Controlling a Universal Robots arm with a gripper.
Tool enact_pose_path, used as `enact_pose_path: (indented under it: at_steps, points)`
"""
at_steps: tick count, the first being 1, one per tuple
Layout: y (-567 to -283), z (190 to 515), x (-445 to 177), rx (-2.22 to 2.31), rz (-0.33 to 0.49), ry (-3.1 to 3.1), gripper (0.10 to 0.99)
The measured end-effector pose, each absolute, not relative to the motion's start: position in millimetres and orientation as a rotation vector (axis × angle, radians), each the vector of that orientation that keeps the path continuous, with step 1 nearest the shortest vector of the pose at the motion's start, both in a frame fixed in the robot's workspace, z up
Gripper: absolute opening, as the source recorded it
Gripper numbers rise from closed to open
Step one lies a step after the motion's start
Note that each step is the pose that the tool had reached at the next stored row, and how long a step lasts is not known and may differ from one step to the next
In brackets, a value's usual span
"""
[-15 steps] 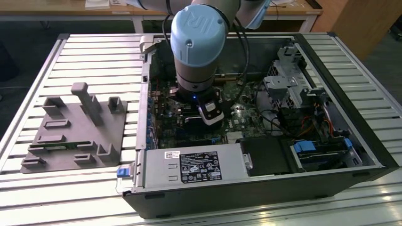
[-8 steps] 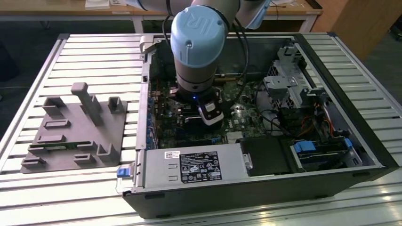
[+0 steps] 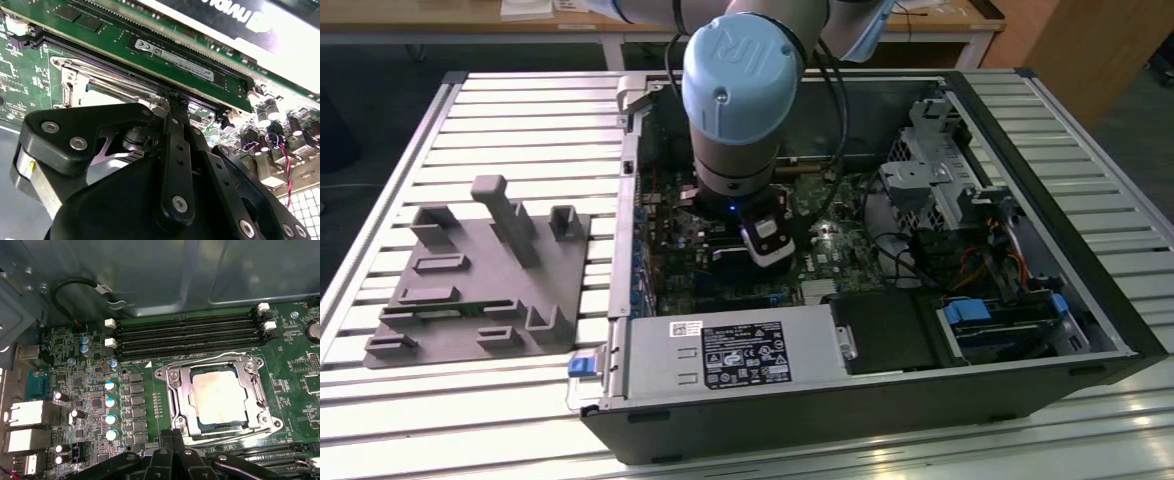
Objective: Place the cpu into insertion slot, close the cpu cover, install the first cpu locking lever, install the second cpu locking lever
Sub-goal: 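Install the second cpu locking lever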
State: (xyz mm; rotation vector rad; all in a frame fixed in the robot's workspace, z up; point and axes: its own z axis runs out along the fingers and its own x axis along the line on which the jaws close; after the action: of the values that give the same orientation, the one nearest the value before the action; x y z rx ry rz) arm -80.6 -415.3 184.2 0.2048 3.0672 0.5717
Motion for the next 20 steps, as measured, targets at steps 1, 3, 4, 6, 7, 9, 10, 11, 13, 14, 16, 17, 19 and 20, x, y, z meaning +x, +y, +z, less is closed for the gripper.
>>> enact_pose_path:
  at_steps: [1,3,4,6,7,9,10,11,13,14,16,17,19,20]
  points:
    - [-415.2,185.1,-80.6,0.205,0.571,3.067,0.106]
    - [-415.2,189.2,-80.6,0.205,0.568,3.068,0.106]
    - [-415.3,191.8,-80.6,0.205,0.565,3.068,0.106]
    - [-415.2,196.8,-80.6,0.205,0.562,3.069,0.106]
    - [-415.3,199.4,-80.6,0.205,0.559,3.069,0.106]
    - [-415.2,203.5,-80.7,0.205,0.547,3.070,0.106]
    - [-415.2,204.9,-80.6,0.206,0.537,3.071,0.106]
    - [-415.3,206.0,-80.5,0.208,0.521,3.073,0.106]
    - [-415.3,207.2,-80.2,0.218,0.485,3.076,0.106]
    - [-415.3,207.7,-79.9,0.224,0.465,3.077,0.106]
    - [-415.2,207.9,-78.9,0.235,0.438,3.077,0.106]
    - [-415.1,207.9,-78.0,0.239,0.436,3.077,0.106]
    - [-414.2,207.9,-74.4,0.241,0.436,3.077,0.106]
    - [-413.5,207.9,-71.7,0.241,0.436,3.077,0.106]
